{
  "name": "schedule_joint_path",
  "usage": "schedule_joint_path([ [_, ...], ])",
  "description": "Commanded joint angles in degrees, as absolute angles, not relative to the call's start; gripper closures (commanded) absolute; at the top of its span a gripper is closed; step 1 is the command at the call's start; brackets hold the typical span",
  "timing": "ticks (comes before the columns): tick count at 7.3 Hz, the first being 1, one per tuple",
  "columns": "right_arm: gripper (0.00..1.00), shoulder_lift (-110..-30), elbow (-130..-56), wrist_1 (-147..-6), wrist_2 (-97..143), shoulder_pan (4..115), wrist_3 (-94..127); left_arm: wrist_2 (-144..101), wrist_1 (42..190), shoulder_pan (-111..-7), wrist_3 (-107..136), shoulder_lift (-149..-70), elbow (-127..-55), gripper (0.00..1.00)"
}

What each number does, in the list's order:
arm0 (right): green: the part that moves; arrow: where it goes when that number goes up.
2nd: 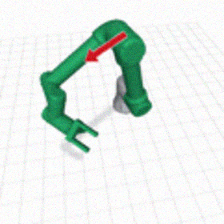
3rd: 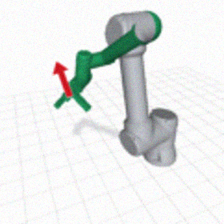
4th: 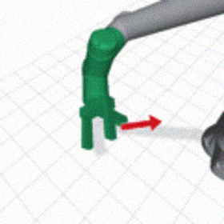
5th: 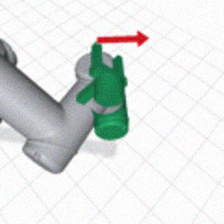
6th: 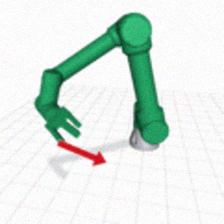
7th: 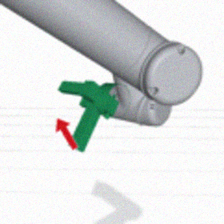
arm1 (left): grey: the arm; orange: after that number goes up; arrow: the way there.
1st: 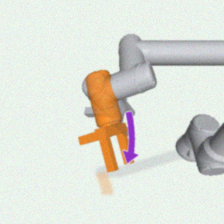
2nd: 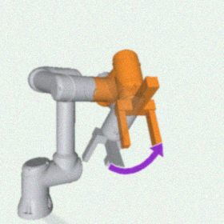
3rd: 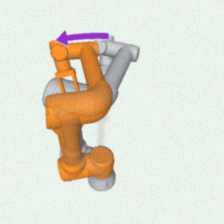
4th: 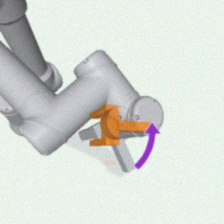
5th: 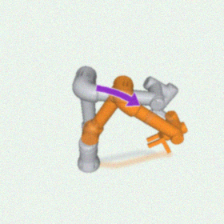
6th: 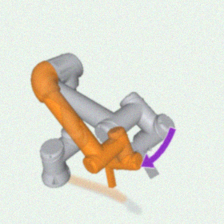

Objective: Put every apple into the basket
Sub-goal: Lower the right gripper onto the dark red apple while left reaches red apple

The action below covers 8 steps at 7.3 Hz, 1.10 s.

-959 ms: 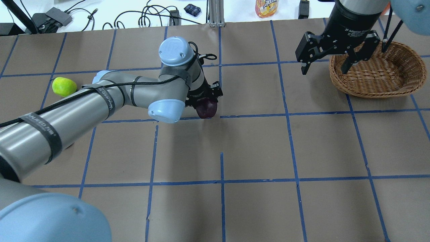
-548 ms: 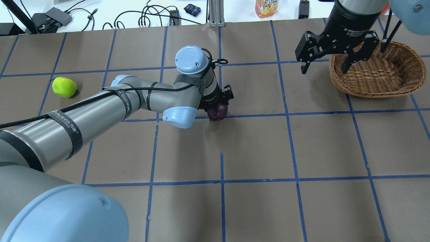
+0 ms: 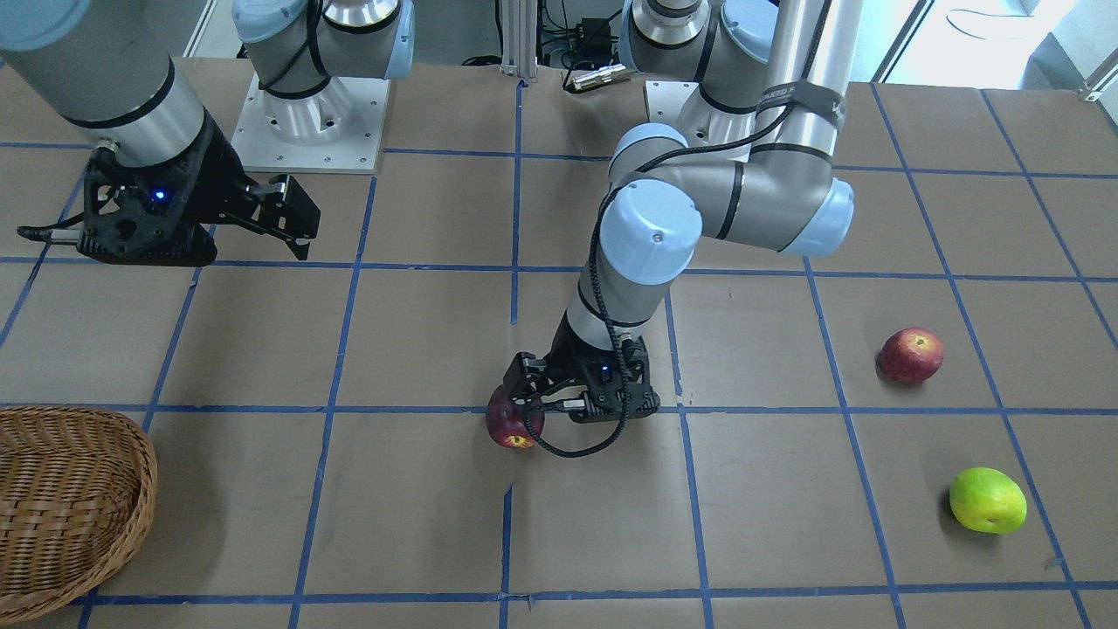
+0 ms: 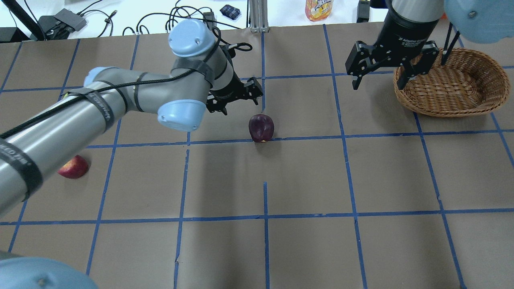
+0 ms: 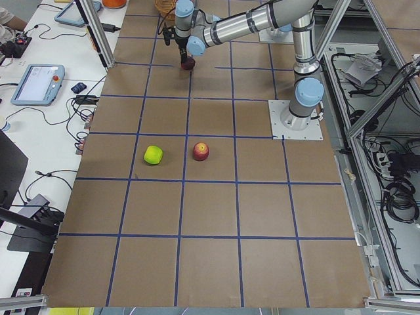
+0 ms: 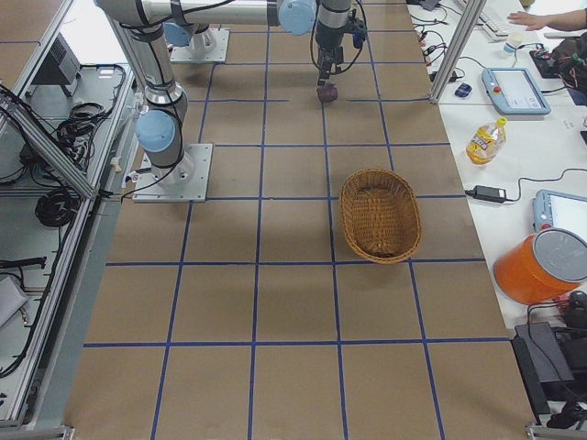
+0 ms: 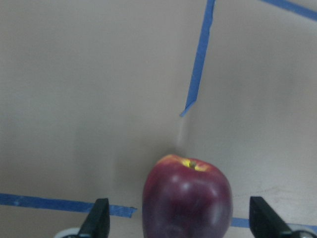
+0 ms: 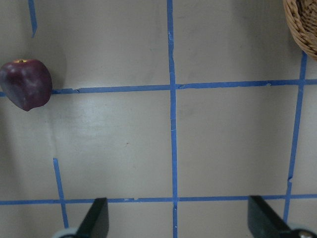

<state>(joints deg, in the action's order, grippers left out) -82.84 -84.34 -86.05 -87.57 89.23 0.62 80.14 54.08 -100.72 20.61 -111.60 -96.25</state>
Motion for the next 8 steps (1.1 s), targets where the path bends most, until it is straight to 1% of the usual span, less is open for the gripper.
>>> schedule_joint_path([
  [1,0.00,-77.11,-84.29,-89.81,-84.22,93.40,2.62,80.85,67.97,-91.19,3.67,-104.79,-96.59,0.00],
  [2,0.00,-73.51,-82.98,-97.39,-84.63,96.30,7.16,86.95,71.77,-86.36,-6.84,-102.50,-97.11,0.00],
  [3,0.00,-71.65,-83.66,-99.12,-84.20,99.20,12.43,90.06,72.76,-80.83,-13.03,-101.35,-97.21,0.00],
  [5,0.00,-66.47,-83.76,-107.80,-84.20,104.30,13.79,90.70,73.65,-71.59,-29.43,-101.07,-97.38,0.00],
  [6,0.00,-64.27,-83.59,-109.67,-84.46,106.59,14.06,90.27,72.70,-66.06,-37.01,-101.34,-99.65,0.00],
  [7,0.00,-62.33,-83.93,-112.04,-84.29,107.83,13.89,90.09,66.42,-59.74,-44.14,-102.38,-102.89,0.00],
  [8,0.00,-61.18,-83.94,-112.41,-84.81,107.93,13.28,90.09,59.57,-56.11,-47.43,-103.61,-105.36,0.00],
])
